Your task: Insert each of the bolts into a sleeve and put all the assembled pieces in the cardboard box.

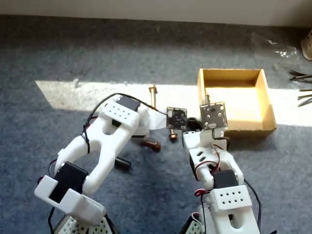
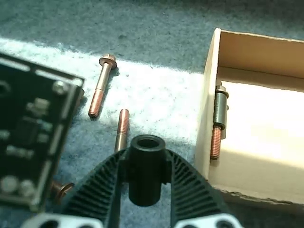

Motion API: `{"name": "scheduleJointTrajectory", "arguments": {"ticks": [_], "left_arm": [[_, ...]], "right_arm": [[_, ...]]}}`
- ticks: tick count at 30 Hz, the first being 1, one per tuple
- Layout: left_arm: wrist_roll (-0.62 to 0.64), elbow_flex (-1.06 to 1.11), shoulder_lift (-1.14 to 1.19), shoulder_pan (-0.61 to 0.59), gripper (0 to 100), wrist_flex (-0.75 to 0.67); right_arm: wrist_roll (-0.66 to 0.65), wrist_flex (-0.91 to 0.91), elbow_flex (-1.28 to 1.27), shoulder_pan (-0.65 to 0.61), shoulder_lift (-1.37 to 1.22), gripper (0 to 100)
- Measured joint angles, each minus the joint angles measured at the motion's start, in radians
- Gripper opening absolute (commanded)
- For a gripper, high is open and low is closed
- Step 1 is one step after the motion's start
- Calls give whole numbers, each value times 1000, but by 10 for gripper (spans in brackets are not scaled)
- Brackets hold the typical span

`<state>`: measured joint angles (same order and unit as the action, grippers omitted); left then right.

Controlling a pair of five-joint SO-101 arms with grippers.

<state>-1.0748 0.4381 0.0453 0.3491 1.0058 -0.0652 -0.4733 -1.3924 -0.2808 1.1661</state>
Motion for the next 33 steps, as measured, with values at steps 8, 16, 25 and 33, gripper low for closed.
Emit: {"name": "scheduleJointTrajectory", "arguments": {"ticks": [8, 16, 25, 33], "left_arm": [[-5, 0, 2, 71, 126, -11], [-5, 0, 2, 100, 126, -14], [-5, -11, -2, 160, 126, 100], [-5, -12, -3, 169, 125, 106]], "right_arm": [[0, 0, -2, 6, 0, 4], [-2, 28, -2, 41, 0, 4], [-2, 31, -15, 60, -2, 4], [-2, 31, -17, 71, -2, 4]]}}
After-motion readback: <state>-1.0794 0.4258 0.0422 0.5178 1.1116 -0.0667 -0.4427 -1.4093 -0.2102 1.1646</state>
